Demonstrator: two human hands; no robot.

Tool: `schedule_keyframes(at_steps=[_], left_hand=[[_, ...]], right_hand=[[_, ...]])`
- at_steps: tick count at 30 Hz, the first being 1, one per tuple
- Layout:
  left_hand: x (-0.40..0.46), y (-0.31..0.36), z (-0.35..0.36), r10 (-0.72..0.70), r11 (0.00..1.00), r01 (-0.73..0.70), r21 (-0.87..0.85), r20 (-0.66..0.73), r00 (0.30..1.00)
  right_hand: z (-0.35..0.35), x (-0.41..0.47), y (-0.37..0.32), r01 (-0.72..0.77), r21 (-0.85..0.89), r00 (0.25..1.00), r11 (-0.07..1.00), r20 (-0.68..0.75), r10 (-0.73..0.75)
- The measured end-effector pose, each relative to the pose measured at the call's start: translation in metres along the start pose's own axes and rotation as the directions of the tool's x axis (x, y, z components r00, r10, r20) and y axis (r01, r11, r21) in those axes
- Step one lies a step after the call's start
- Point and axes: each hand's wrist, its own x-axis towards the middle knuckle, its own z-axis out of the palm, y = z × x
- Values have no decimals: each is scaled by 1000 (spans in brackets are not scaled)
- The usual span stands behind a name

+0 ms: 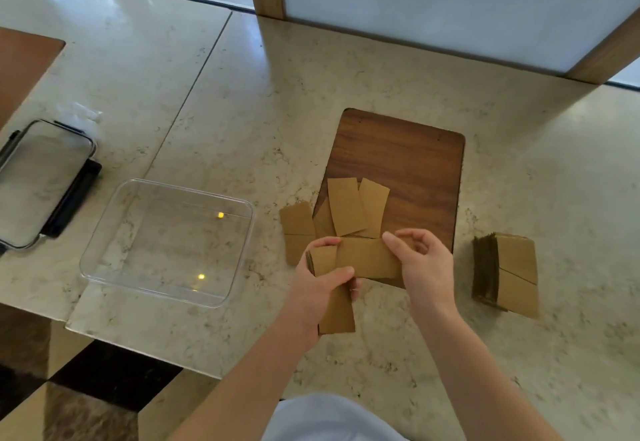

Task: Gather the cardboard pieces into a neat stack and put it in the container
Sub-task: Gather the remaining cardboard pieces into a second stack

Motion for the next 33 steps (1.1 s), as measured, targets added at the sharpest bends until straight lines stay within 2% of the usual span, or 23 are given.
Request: schedule_keyframes(at_steps=[1, 3, 5, 7, 10, 12, 15, 18, 20, 22, 25, 27, 28, 30, 31, 33], left_hand=[[-1, -1, 0, -67, 995, 71, -74, 49, 997], [0, 0, -5, -190, 950, 217, -226, 135, 972], [2, 1, -14, -263, 918, 293, -268, 142, 954], [4, 3, -20, -334, 911, 357, -209, 139, 932], [9, 5, -17, -394, 907, 417, -64, 224, 891], [11, 9, -14, -402, 891, 446, -82, 313, 860], [14, 16, -13, -368, 856, 480, -193, 423, 828], [12, 22, -14, -288, 901, 392, -185, 420, 860], [10, 24, -13, -274, 925, 353, -142, 393, 878], [9, 25, -11, -251, 936, 330, -123, 423, 871], [10, 21, -10, -295, 916, 380, -127, 427, 855], [11, 19, -11, -393, 887, 457, -69, 408, 824], [11, 18, -12, -438, 869, 492, -49, 385, 812], [11, 16, -13, -475, 848, 524, -82, 320, 819], [11, 17, -13, -469, 846, 519, -125, 290, 834], [12, 18, -12, -440, 851, 480, -213, 207, 874]], right_hand=[[-3, 6, -5, 42, -39, 999, 998, 33, -41], [-12, 17, -16, 107, -158, 973, 982, 218, -71], [-19, 26, -25, 177, -281, 891, 943, 453, -32], [-19, 34, -34, 261, -362, 786, 895, 618, 21], [1, 40, -48, 375, -440, 640, 816, 760, 115], [17, 42, -52, 411, -473, 601, 779, 783, 158], [32, 44, -51, 407, -502, 636, 763, 755, 158], [33, 45, -44, 408, -472, 698, 781, 713, 66], [32, 43, -38, 311, -413, 765, 856, 643, 32], [33, 36, -31, 219, -343, 832, 914, 555, 9], [35, 26, -18, 305, -389, 830, 869, 557, -42], [38, 26, -16, 248, -385, 824, 889, 567, 16], [40, 32, -17, 195, -375, 859, 906, 511, 27], [46, 54, -24, 144, -403, 959, 904, 283, -26], [51, 65, -28, 147, -462, 979, 875, 194, -62], [67, 80, -29, 167, -639, 985, 751, 144, -96]])
